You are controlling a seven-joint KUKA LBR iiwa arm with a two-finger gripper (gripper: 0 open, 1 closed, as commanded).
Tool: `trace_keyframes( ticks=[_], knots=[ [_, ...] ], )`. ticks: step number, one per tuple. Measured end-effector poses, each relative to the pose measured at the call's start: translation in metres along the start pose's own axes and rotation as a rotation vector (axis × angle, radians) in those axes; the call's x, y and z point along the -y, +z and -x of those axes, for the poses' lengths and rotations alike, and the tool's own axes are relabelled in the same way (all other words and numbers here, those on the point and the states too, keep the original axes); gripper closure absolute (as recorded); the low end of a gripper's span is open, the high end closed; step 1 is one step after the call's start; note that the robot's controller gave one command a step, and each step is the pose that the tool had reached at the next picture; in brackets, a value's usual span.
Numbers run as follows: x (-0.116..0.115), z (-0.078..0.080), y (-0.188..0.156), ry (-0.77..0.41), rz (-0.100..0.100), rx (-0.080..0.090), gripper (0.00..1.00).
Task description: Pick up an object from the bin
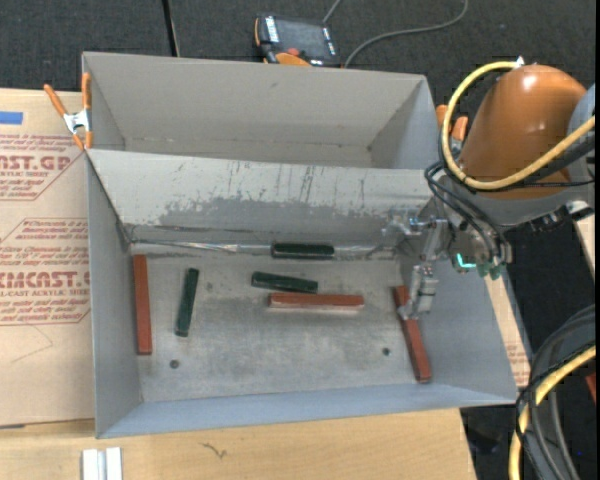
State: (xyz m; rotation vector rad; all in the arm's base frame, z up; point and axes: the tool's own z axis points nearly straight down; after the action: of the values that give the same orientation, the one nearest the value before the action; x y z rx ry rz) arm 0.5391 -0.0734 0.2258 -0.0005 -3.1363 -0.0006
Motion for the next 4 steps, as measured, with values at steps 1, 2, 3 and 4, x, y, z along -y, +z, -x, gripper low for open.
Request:
trace_keyframes(
  ticks=[1,2,3,4],
  knots=[
    [-0.025,-0.025,0.138,0.099,0.002,-0.003,0.00],
    [-0.072,0.001,0.157,0.289,0.003,0.005,0.00],
    [-0.070,0.002,0.156,0.290,0.000,0.006,1.00],
    [-0.008,-0.060,0.149,0.314,-0.004,-0.001,1.00]
  ],
)
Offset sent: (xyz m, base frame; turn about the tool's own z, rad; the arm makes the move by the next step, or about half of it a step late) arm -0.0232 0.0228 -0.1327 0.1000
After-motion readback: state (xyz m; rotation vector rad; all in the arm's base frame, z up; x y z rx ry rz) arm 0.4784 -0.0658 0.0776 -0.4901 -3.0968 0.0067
